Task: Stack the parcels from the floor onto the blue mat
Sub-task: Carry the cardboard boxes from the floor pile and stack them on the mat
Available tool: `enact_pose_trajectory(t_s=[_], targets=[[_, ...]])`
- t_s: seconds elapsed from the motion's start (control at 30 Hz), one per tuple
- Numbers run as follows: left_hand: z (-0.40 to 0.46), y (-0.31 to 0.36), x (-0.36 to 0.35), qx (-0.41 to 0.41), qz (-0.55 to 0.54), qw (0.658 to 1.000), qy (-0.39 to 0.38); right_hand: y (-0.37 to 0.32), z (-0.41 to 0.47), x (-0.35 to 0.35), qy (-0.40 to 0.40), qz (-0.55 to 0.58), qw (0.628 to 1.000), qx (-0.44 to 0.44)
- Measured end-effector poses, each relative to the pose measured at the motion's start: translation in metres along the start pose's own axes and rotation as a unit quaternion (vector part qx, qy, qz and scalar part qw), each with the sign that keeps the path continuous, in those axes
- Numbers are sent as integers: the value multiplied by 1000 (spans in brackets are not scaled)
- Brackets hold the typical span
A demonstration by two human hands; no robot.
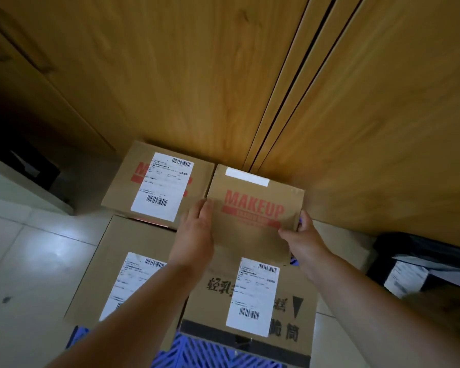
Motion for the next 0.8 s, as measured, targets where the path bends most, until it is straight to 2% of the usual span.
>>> enact_pose_trajectory(t_s=[0.17,0.33,0.5,0.63,0.8], targets=[[12,-6,-10,-11,46,999,13,7,13,-6,-1,-13,1000,-3],[21,-12,-14,-28,83,996,-8,15,23,-9,16,-46,999,-3],[28,-31,4,-46,143,988,37,23,25,-11,22,-62,998,0],[33,-52,7,25,219,974,-50,28,26,-13,22,-42,999,-8],[33,-56,3,21,262,961,-88,29,27,-13,20,-19,999,-22]])
Point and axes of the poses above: each hand's wrist, its own z-axis towards the middle knuckle, its own x-axis out of the back of the hand, y = z × x, the point moved 2 cm from there along z, towards the middle knuckle, and after that the axes turned 4 degrees about z, right-handed, at the moved point
